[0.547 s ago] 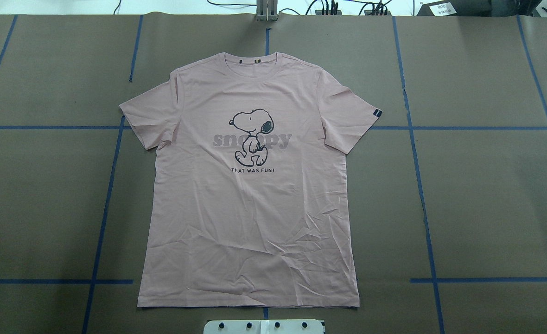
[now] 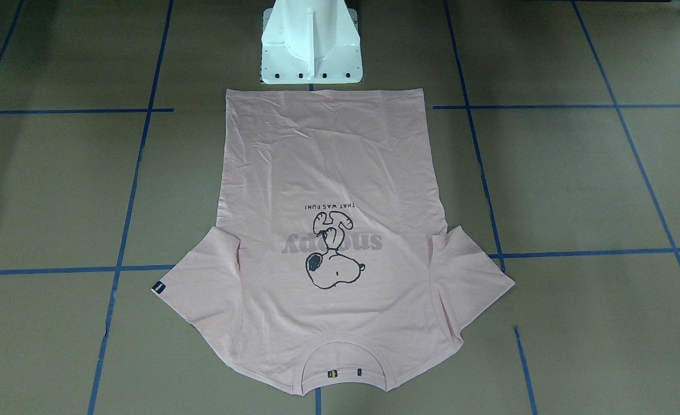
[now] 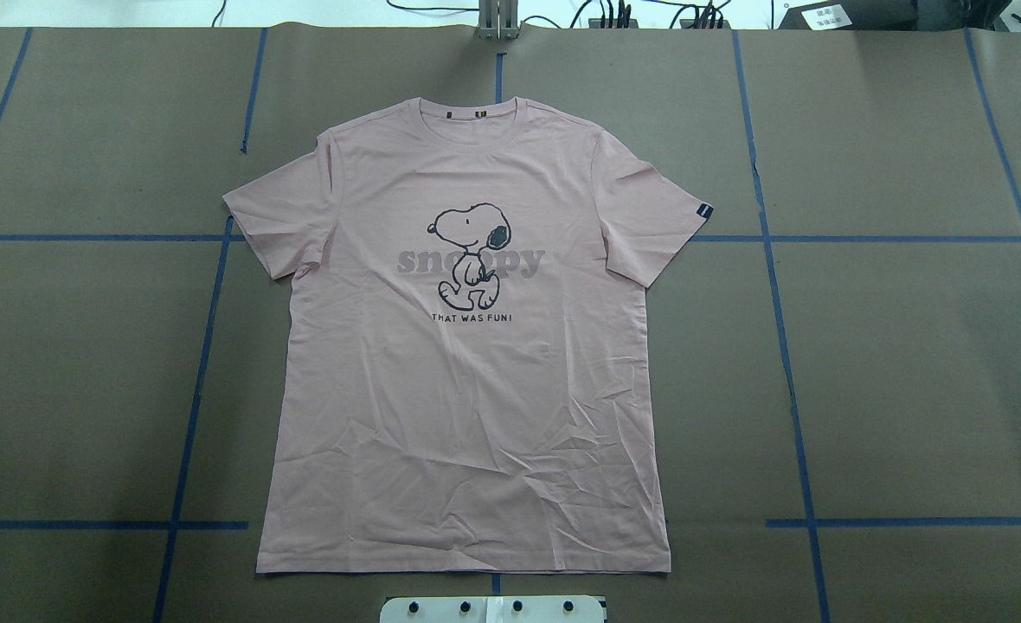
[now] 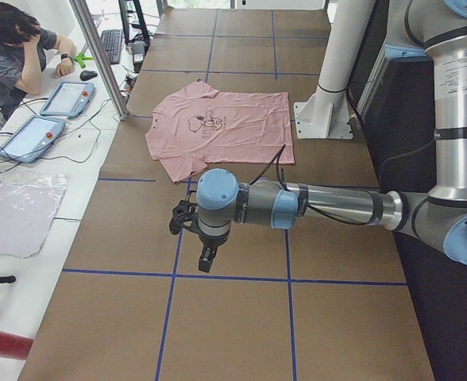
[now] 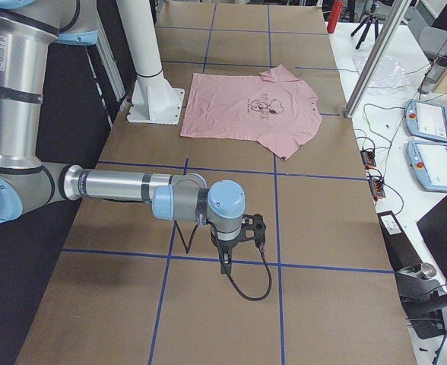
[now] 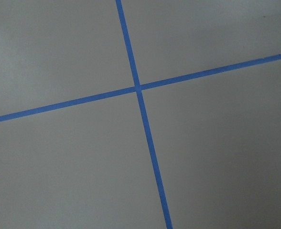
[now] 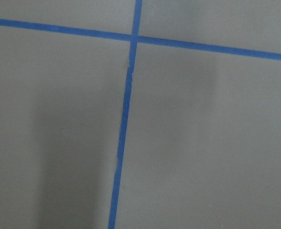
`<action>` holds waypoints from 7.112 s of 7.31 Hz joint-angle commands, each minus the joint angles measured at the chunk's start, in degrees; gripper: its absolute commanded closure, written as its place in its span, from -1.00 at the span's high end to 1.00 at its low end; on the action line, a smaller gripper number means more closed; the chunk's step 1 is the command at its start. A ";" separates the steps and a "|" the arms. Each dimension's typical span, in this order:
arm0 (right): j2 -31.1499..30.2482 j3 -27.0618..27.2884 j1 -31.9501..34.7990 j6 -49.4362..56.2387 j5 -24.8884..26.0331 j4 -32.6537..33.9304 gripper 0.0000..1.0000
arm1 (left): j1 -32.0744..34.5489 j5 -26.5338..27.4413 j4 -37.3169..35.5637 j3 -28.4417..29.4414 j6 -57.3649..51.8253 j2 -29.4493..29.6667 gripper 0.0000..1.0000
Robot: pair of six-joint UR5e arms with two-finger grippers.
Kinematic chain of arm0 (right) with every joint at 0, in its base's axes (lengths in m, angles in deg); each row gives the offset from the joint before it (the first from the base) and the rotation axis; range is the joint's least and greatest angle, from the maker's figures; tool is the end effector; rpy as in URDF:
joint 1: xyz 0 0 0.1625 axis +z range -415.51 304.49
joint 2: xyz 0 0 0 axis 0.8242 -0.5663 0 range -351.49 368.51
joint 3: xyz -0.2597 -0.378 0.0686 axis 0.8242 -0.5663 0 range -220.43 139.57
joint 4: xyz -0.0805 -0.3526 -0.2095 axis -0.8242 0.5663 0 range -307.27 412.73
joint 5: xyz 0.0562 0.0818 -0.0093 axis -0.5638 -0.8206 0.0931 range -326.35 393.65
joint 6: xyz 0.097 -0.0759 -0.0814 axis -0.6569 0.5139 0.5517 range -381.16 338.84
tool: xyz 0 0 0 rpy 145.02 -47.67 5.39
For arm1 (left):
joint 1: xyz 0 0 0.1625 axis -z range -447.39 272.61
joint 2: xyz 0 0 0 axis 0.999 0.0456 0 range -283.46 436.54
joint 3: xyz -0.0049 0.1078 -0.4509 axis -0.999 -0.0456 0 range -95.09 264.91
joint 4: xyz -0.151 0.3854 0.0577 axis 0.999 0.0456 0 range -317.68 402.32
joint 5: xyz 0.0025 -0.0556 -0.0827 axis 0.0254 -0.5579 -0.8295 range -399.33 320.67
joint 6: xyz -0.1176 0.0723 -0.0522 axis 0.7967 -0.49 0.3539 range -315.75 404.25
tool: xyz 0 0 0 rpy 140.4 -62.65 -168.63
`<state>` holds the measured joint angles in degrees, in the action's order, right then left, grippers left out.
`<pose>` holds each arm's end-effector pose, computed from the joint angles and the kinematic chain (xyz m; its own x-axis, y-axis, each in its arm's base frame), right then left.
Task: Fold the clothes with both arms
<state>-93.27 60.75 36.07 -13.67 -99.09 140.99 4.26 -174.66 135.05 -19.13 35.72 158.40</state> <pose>0.0443 -0.4022 0.7270 0.7318 -0.1238 0.6701 0.0685 0.9917 0.1084 -0.0410 -0.4415 0.6683 0.7023 0.2319 -0.6730 -0.0765 0.9646 0.2525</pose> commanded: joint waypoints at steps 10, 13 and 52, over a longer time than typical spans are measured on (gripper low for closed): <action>7.08 -3.88 -0.35 -9.11 -6.13 -18.57 1.00 | -1.99 0.60 34.35 8.83 4.63 14.28 1.00; 16.93 -3.62 -8.67 -31.51 -5.34 -18.83 1.00 | -8.92 0.24 43.02 8.95 16.49 15.44 1.00; 50.41 -13.26 -39.16 -64.25 22.85 -7.05 1.00 | -27.71 12.74 43.76 10.34 42.84 23.15 1.00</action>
<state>-37.11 41.07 -8.42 -86.37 -69.27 132.64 -18.25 -168.43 179.02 -9.77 70.86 178.41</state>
